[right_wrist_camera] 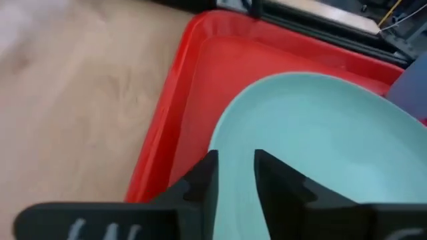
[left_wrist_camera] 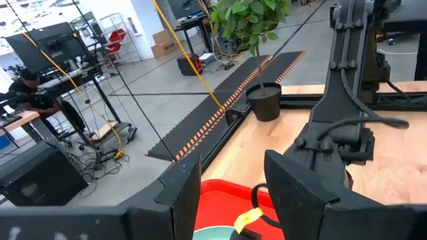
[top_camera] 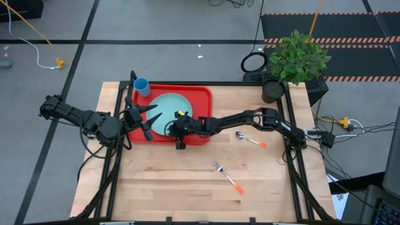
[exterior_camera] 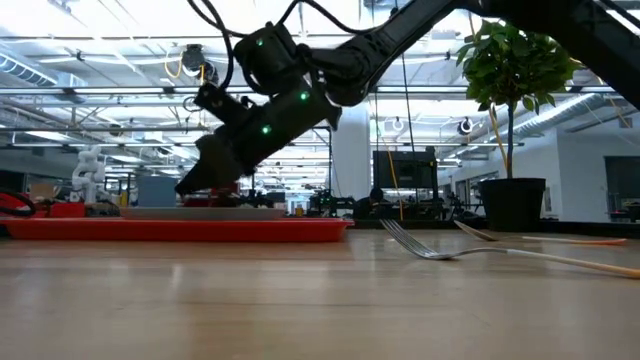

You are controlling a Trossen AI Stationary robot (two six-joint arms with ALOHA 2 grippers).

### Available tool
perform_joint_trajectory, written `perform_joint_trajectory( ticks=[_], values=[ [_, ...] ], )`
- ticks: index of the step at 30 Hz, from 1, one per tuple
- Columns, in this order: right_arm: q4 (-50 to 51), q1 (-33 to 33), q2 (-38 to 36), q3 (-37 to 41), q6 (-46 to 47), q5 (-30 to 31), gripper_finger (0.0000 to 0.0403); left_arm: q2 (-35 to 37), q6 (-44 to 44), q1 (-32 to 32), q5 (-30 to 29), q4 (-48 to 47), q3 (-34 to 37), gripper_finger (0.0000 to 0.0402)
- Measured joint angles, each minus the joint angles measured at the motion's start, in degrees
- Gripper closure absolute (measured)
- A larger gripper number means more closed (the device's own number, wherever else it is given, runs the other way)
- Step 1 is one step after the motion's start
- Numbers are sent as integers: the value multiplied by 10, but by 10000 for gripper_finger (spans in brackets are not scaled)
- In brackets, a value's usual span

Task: Pick and place plate/cup/fork/spoon on tray
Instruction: Put the orange fork on the red serving tray to the right of the blue plate

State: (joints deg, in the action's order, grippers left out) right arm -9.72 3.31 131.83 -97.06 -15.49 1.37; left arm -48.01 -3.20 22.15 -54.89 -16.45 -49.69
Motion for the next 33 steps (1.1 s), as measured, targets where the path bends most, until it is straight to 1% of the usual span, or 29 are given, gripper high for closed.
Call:
perform_joint_trajectory(
  ticks=[2, 5, 8, 12, 16, 21, 24, 28, 33],
  values=[
    [-1, -1, -8, 0, 15, 0, 300, 0, 2, 0, 0, 0, 0, 234],
    [33, -5, -30, 0, 32, 0, 284, 0, 4, 0, 0, 0, 0, 234],
    [90, -12, -54, 0, 35, 0, 274, 0, 5, 0, 15, 0, 0, 234],
    [185, -27, -90, 0, 43, 0, 269, 0, 8, 0, 35, 0, 0, 234],
    [290, -48, -124, 0, 58, 0, 270, 0, 16, 0, 37, 0, 0, 234],
    [414, -83, -147, 0, 79, 0, 269, -4, 33, 0, 39, 1, 0, 234],
    [483, -109, -155, 0, 89, 0, 269, -15, 38, 0, 50, 0, 0, 234],
    [507, -141, -155, 0, 91, 16, 271, -34, 35, 0, 59, 6, 0, 234],
    [474, -163, -155, 0, 92, 51, 272, -61, 29, -4, 60, 39, 0, 234]
  ],
)
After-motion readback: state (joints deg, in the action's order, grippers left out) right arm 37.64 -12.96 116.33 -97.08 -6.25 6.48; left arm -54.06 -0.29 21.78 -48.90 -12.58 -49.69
